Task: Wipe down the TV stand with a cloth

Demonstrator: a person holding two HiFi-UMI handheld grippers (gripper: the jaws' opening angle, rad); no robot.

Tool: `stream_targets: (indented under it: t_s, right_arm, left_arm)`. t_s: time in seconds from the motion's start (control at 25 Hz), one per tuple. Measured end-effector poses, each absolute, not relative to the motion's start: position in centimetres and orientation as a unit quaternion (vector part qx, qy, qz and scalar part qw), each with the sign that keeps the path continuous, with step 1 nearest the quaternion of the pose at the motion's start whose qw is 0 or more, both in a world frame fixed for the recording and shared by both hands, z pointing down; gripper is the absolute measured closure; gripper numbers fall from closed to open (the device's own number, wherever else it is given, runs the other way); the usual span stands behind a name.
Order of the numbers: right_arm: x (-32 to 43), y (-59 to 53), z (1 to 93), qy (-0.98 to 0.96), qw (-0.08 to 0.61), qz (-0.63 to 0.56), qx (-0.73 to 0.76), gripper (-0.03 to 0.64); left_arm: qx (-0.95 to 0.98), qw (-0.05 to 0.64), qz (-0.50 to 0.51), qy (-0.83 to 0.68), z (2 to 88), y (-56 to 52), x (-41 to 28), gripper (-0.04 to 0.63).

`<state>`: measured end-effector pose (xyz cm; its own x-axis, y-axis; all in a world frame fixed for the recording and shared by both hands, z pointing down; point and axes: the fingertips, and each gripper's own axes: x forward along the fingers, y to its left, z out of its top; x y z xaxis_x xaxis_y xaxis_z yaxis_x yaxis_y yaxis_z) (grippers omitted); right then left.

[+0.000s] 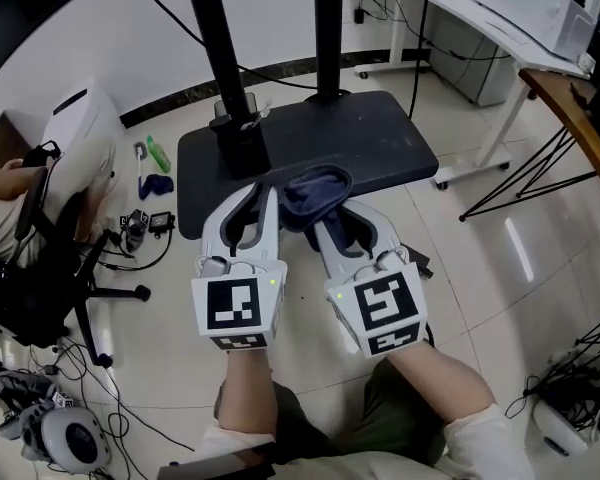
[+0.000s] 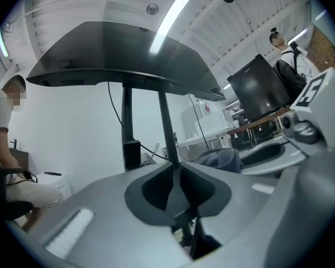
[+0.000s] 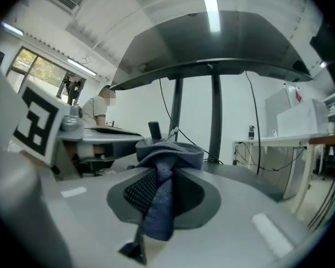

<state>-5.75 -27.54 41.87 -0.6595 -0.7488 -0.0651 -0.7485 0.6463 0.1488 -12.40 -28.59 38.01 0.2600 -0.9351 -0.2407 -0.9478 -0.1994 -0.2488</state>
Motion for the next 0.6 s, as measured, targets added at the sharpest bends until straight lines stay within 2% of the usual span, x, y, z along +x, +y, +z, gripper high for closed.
stream_targets:
  t_s: [0.16,0.36,0.44,0.6]
  right_arm:
    - [-3.8,-25.7,42.6,-0.900,-0.019,-0.072,0.430,0.545]
    - [-1.3,-31.5,41.0,-0.893,-0.034,-0.046,0.446,0.545]
    - [-0.9,-36.8,40.9,-0.890,-0.014,-0.030,0.456,0.545]
    - [-1.7,-47.5,43.4,-0.875,0.080,0.040,0.475,0.545]
  left_arm:
    - [-0.781,0.140,-0.020,0.608,39.0,-28.5,-10.4,0.482]
    - [-0.786,0.180,0.024,0.591,38.3,-29.8,-8.6,0.482]
    - [-0.792,0.173,0.021,0.586,39.0,-30.5,-7.6,0.488]
    - [-0.793,0.172,0.010,0.585,39.8,-31.0,-6.5,0.488]
